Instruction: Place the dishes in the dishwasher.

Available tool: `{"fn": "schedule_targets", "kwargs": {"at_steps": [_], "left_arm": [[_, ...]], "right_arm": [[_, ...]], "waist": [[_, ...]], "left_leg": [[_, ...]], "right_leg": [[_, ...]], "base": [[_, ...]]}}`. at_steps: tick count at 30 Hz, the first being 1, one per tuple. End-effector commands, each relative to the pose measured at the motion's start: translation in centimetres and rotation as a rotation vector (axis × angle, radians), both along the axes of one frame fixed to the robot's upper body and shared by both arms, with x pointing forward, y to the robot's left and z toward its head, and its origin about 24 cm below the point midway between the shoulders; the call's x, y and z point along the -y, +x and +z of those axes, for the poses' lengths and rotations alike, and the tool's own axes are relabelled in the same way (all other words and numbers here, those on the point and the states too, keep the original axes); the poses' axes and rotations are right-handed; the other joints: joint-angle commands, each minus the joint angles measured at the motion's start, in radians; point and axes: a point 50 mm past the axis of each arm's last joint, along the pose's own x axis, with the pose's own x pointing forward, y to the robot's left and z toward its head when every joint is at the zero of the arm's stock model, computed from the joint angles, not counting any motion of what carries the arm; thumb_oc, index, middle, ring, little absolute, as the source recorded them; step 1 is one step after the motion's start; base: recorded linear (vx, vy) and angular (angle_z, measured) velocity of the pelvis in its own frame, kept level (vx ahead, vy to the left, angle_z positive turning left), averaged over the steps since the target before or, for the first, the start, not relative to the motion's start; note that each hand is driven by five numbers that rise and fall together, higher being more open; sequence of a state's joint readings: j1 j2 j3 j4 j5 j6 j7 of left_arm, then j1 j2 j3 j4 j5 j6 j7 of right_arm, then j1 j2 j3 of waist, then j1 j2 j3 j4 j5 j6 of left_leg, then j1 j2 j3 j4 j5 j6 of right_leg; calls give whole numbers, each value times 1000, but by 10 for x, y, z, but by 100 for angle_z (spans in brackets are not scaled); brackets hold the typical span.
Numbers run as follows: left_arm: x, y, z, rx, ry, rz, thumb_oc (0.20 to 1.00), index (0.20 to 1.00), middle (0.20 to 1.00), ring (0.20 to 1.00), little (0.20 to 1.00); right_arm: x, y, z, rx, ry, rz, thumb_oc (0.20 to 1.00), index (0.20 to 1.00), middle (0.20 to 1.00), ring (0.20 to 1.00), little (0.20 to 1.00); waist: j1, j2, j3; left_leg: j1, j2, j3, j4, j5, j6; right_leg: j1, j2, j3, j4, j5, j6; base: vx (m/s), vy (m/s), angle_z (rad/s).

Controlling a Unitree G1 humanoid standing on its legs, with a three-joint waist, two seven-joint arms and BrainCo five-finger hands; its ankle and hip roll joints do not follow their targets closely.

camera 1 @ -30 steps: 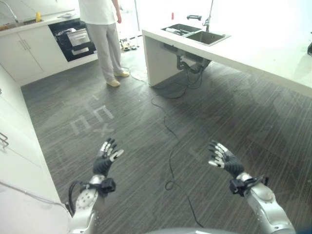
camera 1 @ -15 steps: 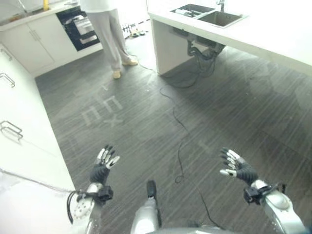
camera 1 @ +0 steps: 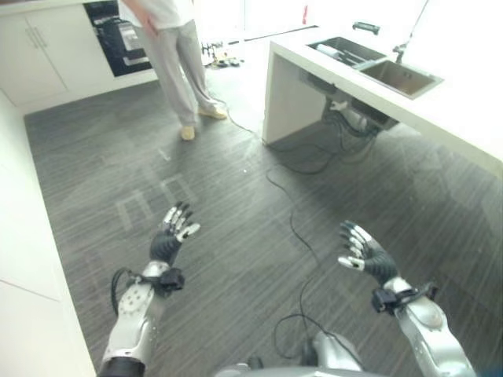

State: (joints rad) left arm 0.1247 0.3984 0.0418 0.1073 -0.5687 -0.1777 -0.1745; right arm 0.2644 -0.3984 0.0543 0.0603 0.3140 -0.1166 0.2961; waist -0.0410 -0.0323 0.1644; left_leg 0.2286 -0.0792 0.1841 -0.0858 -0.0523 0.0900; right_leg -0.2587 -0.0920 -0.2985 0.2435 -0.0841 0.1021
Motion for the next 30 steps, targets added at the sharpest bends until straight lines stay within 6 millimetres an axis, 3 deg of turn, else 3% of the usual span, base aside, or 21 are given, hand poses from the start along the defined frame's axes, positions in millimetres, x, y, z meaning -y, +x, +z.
{"fn": "schedule_targets", "kwargs": {"at_steps": [1,3,4,7,8,9,10,11,12,13,14,15,16,18,20,23,26,30], "left_arm": [[4,-3,10,45,-10,-76,1000,1000,1000,1000,1000],[11,-2,7,35,-63,-95,1000,1000,1000,1000,1000],[13,0,8,37,-72,-103,1000,1000,1000,1000,1000],[15,0,9,54,-89,-93,1000,1000,1000,1000,1000],[12,0,10,55,-119,-72,1000,1000,1000,1000,1000],[11,-1,13,64,-148,-58,1000,1000,1000,1000,1000],[11,-1,13,66,-150,-57,1000,1000,1000,1000,1000],[12,-3,13,70,-162,-52,1000,1000,1000,1000,1000],[12,-6,13,73,-181,-38,1000,1000,1000,1000,1000],[12,-7,13,77,-189,-32,1000,1000,1000,1000,1000],[14,-8,14,87,-213,-28,1000,1000,1000,1000,1000],[15,-8,14,88,-214,-29,1000,1000,1000,1000,1000],[17,-9,15,112,-198,-42,1000,1000,1000,1000,1000],[16,-12,17,125,-181,-47,1000,1000,1000,1000,1000],[11,-17,21,135,-174,-48,1000,1000,1000,1000,1000],[8,-23,24,156,-163,-36,1000,1000,1000,1000,1000],[8,-27,24,181,-145,-28,1000,1000,1000,1000,1000],[8,-23,29,201,-118,-28,1000,1000,1000,1000,1000]], "right_arm": [[19,9,16,106,-5,-52,1000,1000,1000,1000,1000],[19,12,15,108,-5,-73,1000,1000,1000,1000,1000],[18,14,17,112,-3,-79,1000,1000,1000,1000,1000],[10,24,21,126,3,-66,1000,1000,1000,1000,1000],[6,29,25,126,40,-53,1000,1000,1000,1000,1000],[-1,35,31,147,27,0,1000,1000,1000,1000,1000],[-1,36,31,149,21,5,1000,1000,1000,1000,1000],[-1,37,34,158,7,17,1000,1000,1000,1000,1000],[1,37,39,176,4,30,1000,1000,1000,1000,1000],[2,37,42,188,5,36,1000,1000,1000,1000,1000],[5,37,47,216,2,54,1000,1000,1000,1000,1000],[5,37,47,219,1,55,1000,1000,1000,1000,1000],[7,37,57,272,0,67,1000,1000,1000,1000,1000],[8,36,64,295,4,71,1000,1000,1000,1000,1000],[12,37,74,321,16,71,1000,1000,1000,1000,1000],[11,35,83,350,14,90,1000,1000,1000,1000,1000],[12,33,91,376,6,125,1000,1000,1000,1000,1000],[9,35,99,406,-9,144,1000,1000,1000,1000,1000]], "waist": [[-45,1,9],[-65,15,14],[-69,18,15],[-64,11,2],[-64,9,-19],[-71,22,-49],[-72,25,-51],[-76,32,-60],[-77,32,-59],[-76,25,-61],[-66,3,-49],[-68,6,-50],[-40,-19,-26],[-30,-18,-19],[-23,-11,-19],[7,18,-20],[30,20,-17],[27,24,-25]], "left_leg": [[-55,72,-107,-1,18,-73],[-19,75,-143,-1,-17,-65],[-4,77,-150,-1,-32,-65],[36,74,-143,-1,-69,-62],[71,79,-138,7,-90,-71],[101,107,-105,69,-87,-102],[98,113,-100,84,-80,-109],[78,139,-79,171,-18,-138],[16,178,-64,362,82,-178],[-24,184,-64,422,120,-189],[-124,183,-59,601,169,-202],[-147,188,-65,632,162,-202],[-309,177,-64,718,126,-170],[-306,170,-54,633,98,-154],[-262,178,-17,417,92,-149],[-240,188,-88,2,187,-181],[-328,201,-124,-1,203,-201],[-324,210,-81,-1,186,-194]], "right_leg": [[138,-2,114,-203,220,49],[94,-24,175,-269,263,57],[73,-39,167,-323,281,65],[115,-34,160,-324,294,68],[141,-26,155,-315,301,64],[168,-3,147,-313,281,38],[172,2,147,-314,277,33],[187,21,153,-318,260,11],[222,45,174,-322,232,-19],[232,46,182,-325,224,-30],[276,46,205,-327,201,-57],[274,50,203,-325,199,-60],[342,52,200,-328,165,-74],[365,63,201,-327,141,-71],[387,76,206,-330,117,-58],[441,103,248,-331,62,-41],[501,107,261,-331,12,-48],[551,77,247,-328,-15,-30]], "base": [[592,-253,58],[457,-236,72],[448,-288,64],[475,-332,48],[661,-435,28],[570,-364,10],[423,-277,-10],[253,-221,-46],[257,-246,-47],[261,-287,-41],[147,-177,-37],[327,-267,-57],[260,-145,-58],[320,-47,-32],[372,106,-74],[455,210,-48],[370,194,-25],[381,327,-50]]}}
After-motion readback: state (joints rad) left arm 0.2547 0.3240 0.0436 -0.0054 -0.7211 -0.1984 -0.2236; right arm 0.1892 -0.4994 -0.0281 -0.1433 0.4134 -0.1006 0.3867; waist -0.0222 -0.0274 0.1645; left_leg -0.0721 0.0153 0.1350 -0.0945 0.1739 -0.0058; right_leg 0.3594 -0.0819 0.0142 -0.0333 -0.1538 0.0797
